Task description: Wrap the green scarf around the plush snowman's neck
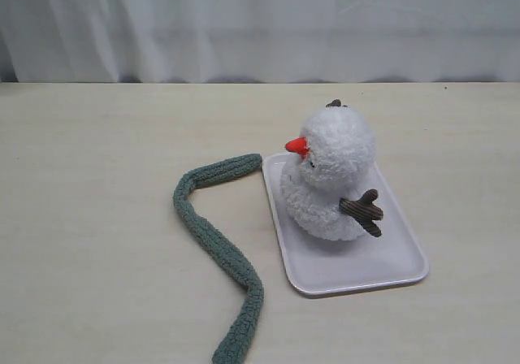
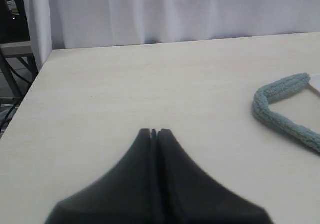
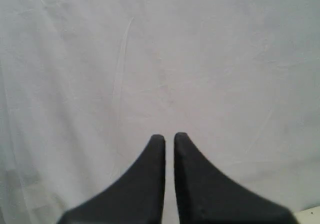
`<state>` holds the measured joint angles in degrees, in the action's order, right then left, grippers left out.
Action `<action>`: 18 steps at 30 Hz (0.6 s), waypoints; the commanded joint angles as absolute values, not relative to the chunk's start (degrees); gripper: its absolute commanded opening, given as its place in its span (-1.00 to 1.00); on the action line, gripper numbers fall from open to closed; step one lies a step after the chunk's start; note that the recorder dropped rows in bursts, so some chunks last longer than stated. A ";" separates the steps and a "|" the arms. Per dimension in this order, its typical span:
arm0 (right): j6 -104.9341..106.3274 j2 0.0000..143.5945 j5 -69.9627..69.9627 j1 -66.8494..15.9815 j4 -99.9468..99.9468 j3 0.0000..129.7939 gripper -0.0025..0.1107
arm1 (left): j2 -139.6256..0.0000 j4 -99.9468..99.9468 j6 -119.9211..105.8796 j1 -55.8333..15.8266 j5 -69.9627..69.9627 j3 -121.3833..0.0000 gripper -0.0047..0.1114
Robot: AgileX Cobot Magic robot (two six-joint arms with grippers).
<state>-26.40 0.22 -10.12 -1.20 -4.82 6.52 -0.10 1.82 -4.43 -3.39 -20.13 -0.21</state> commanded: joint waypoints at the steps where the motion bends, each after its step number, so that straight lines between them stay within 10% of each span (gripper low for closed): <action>1: -29.82 2.98 -0.51 -0.84 -9.89 15.21 -0.52 | 0.00 1.79 -4.33 -3.59 -19.39 0.00 -0.92; 8: -22.01 15.38 23.92 -0.84 -8.95 31.51 0.24 | 0.00 1.79 -4.33 -3.59 -19.39 0.00 -0.92; 18: 38.86 41.23 49.29 -0.84 53.13 47.80 0.24 | 0.00 1.79 -4.33 -3.59 -19.39 0.00 -0.92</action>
